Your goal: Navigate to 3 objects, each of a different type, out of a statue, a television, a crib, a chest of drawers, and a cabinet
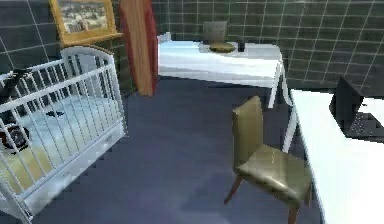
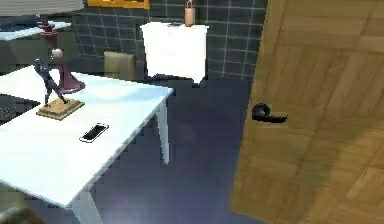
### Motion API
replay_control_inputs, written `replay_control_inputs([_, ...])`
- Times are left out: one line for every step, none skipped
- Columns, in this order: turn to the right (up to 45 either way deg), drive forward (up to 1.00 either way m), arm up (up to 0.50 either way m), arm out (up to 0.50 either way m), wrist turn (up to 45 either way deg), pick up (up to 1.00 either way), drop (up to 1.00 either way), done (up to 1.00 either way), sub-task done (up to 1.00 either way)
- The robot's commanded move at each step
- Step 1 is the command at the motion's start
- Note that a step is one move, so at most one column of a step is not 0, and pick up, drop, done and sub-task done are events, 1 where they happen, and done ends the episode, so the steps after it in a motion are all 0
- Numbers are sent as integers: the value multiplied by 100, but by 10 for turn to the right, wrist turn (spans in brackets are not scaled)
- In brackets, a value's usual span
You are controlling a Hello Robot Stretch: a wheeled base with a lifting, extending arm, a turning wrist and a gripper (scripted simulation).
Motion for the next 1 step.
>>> replay_control_inputs([450,0,0,0,0,0,0,0,0])
